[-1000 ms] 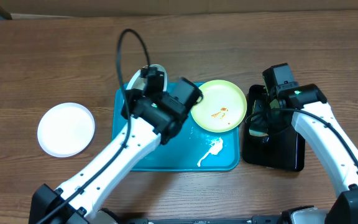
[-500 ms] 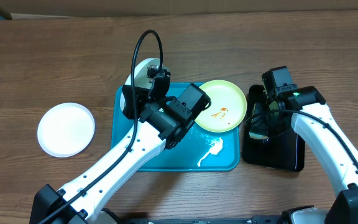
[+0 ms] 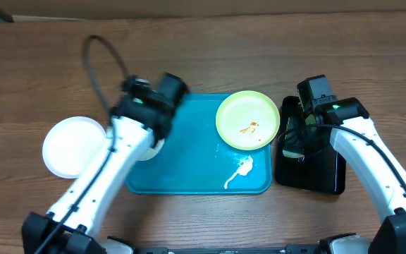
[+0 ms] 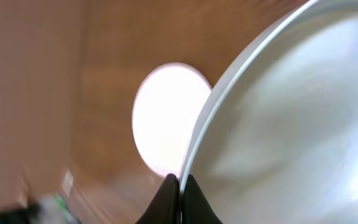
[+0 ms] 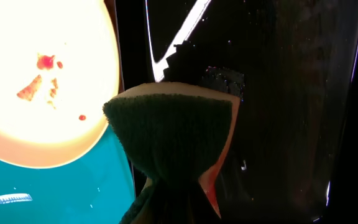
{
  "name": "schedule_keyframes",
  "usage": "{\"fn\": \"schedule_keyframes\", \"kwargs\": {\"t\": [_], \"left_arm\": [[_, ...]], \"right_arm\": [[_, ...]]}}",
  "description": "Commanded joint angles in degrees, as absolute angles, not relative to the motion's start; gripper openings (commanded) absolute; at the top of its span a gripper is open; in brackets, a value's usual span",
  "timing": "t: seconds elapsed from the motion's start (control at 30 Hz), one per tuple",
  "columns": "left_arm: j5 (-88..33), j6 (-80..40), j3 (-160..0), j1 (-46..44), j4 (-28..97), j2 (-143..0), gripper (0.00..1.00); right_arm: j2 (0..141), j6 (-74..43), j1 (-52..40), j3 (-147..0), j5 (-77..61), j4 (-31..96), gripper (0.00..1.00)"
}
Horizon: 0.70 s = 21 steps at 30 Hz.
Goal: Clean dirty plates on tray and stack at the side
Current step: 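Carry the white plate left and stack it on the cleaned plate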
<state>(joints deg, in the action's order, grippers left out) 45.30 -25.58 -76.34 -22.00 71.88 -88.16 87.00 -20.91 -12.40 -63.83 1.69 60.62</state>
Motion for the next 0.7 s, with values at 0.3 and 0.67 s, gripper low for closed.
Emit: {"fn": "schedule_keyframes", "kwargs": {"t": [0.3, 0.67], "left_arm": [[13.2, -26.8, -78.3, 17.6, 69.9, -86.1, 0.04], [10.5, -27.1, -77.3, 32.6, 64.4, -97.0, 0.04]], "right_arm": [[85.5, -20.8, -12.3, -63.7, 1.8, 60.5, 0.04], [85.5, -20.8, -12.3, -63.7, 1.4, 60.8, 0.04]]}}
